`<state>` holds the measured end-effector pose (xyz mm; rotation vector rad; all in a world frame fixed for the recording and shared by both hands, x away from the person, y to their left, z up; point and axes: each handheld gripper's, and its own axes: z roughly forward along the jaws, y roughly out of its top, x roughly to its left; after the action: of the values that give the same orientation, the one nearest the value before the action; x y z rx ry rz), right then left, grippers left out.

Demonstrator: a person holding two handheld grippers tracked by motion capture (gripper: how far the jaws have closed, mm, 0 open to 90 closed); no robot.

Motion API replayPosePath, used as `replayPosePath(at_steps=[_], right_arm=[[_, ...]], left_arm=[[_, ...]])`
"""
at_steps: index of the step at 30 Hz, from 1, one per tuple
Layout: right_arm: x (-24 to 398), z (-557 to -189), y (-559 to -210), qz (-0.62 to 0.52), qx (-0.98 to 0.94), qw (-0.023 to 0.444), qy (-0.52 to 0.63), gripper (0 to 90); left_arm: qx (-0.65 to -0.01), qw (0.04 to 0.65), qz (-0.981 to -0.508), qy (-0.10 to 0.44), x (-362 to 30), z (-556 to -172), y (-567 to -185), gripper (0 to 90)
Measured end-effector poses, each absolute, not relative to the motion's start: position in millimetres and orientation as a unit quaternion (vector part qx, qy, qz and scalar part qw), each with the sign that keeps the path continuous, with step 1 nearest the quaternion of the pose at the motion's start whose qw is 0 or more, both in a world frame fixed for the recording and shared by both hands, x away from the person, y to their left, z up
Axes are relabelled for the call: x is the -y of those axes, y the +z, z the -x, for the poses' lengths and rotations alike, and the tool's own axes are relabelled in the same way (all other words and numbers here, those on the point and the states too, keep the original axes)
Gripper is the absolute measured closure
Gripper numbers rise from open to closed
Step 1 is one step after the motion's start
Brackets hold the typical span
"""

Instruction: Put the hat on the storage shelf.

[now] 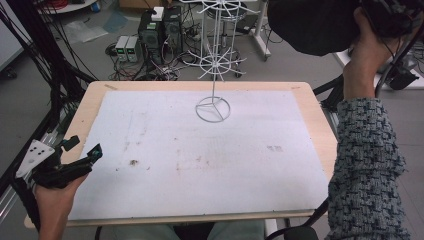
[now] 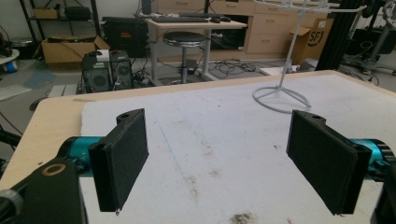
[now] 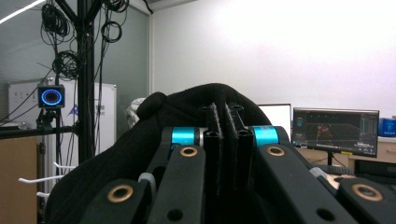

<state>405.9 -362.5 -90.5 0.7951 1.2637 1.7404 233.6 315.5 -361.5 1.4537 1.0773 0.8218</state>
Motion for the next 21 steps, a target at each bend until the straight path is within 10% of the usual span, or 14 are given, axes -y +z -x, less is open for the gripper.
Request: replayPosePath(at_steps=[21], right_arm=[[347,-412,-89,-0.311,-0.489,0.39,0.715,87.0]], left_arm=[[-0.455,0.547,-0.611,0.348,-319,-231,-360,20.7]])
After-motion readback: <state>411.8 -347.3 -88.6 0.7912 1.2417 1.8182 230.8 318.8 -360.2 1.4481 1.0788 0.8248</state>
